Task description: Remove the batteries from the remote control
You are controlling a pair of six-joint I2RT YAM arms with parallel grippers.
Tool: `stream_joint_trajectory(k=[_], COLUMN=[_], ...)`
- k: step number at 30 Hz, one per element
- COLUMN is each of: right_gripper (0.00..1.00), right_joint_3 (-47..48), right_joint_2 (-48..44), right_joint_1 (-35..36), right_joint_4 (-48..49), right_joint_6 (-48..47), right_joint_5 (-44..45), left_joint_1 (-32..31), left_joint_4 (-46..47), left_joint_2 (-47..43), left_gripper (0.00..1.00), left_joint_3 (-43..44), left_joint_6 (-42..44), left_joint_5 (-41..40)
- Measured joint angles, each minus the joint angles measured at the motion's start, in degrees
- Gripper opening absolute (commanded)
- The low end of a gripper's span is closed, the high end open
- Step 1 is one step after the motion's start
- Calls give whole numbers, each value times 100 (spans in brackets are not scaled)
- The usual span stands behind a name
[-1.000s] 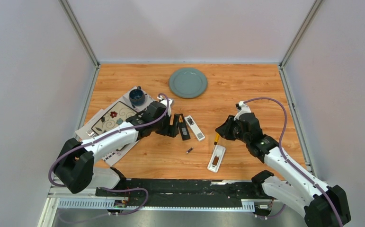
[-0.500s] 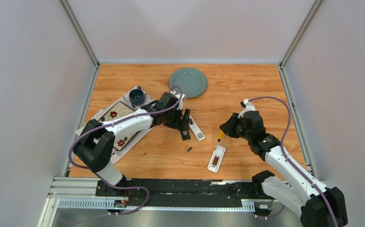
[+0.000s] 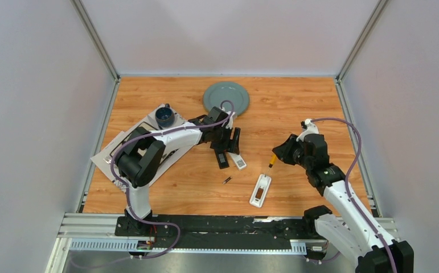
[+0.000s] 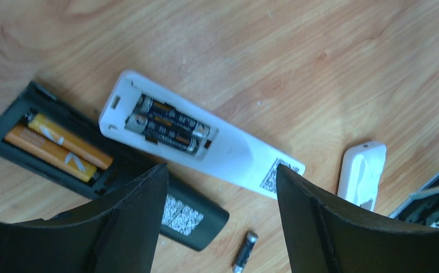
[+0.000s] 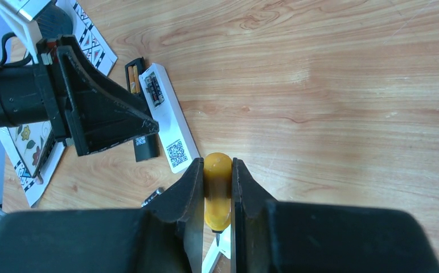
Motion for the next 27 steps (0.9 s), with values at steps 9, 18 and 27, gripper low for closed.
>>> stream_joint_trajectory(k=[9,18,27], right_gripper=[0,0,0], right_joint_3=[-2,-37,-66], right_joint_2=[-136,-199,-199], right_joint_1=[-238,-334,-348], right_joint_4=[-107,-195,-236], right_joint_6=[-96,-122,-140], right_joint_5=[-101,-155,-175], left_joint_1=[-101,-470,-1099], left_joint_4=[-348,-890,-1167], left_joint_2=[540,962,828], left_gripper=[76,72,71], left_joint_3=[695,1325,1126], left_joint_6=[-70,136,540], left_joint_5=[-160,-612,-1628])
